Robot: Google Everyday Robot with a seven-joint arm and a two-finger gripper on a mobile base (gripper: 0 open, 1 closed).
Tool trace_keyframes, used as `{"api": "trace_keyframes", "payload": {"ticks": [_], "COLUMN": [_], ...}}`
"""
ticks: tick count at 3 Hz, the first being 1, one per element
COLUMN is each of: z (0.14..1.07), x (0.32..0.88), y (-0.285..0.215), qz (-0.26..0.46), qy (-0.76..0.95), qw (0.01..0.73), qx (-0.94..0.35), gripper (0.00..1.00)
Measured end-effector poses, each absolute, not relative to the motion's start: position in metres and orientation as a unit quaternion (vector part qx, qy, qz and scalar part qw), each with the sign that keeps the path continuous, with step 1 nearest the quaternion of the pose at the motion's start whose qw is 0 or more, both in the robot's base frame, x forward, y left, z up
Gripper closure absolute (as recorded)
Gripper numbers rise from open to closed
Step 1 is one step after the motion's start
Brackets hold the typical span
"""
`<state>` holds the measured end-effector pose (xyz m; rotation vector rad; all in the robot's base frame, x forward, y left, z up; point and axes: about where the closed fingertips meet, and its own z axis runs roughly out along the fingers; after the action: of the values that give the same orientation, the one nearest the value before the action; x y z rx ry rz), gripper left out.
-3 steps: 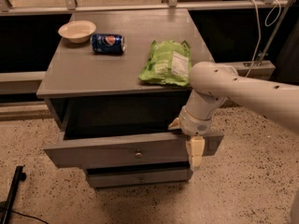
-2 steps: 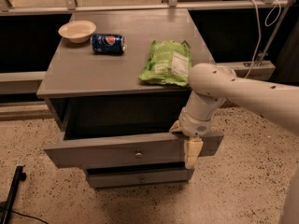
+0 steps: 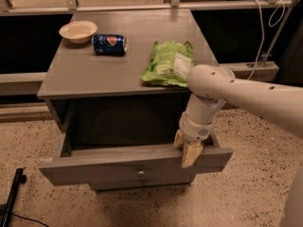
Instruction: Open top drawer
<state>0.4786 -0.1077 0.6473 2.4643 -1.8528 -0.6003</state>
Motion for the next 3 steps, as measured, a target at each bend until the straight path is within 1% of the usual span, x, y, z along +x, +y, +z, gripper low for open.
{"api": "trace_keyframes", "payload": {"ticks": [1, 2, 3], "z": [0.679, 0.722, 0.746], "x": [0.453, 0.429, 0.429], "y": [-0.098, -0.086, -0.076], "qz": [-0.194, -0.17, -0.134], "qy": [-0.558, -0.526, -0.513], "qw": [0.001, 0.0, -0.002], "qx": [0.807, 0.833, 0.848], "gripper": [0.57, 0.39, 0.16]}}
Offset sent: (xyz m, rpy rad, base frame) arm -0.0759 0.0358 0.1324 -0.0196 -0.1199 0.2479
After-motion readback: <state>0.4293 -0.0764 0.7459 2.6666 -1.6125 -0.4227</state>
